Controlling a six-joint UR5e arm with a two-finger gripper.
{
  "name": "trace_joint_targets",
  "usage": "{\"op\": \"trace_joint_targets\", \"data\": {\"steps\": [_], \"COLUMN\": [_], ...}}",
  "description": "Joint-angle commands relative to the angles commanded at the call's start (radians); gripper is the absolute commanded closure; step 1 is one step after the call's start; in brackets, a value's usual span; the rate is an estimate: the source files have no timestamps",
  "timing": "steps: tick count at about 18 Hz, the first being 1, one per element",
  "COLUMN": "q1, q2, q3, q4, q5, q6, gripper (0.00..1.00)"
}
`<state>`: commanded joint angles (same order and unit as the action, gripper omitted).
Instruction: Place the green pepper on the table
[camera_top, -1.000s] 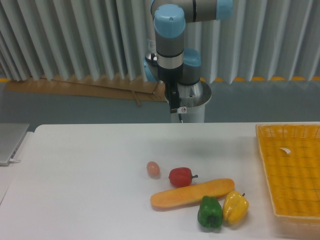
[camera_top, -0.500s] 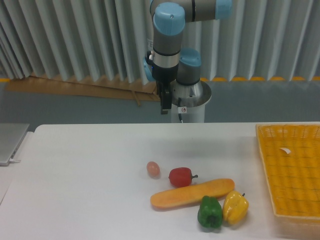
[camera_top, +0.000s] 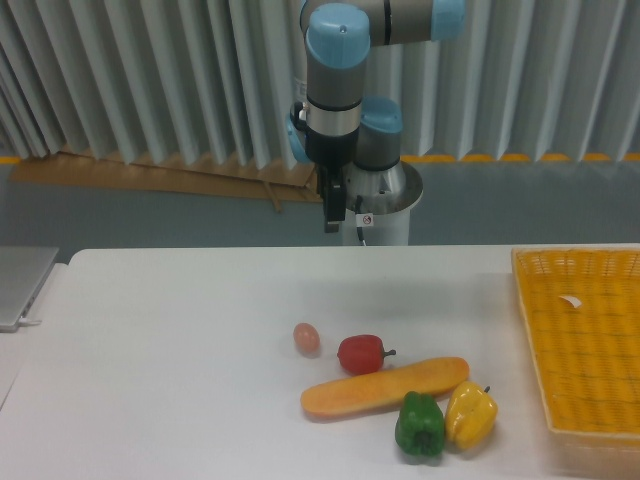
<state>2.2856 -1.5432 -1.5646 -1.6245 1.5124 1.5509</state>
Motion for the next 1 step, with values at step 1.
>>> {"op": "trace_joint_targets", "data": {"steps": [1], "q1": [0.000], "q2": [0.000], "q3": [-0.002], "q4": [0.000], "q5": [0.002], "q6": [0.000], "gripper": [0.00]}}
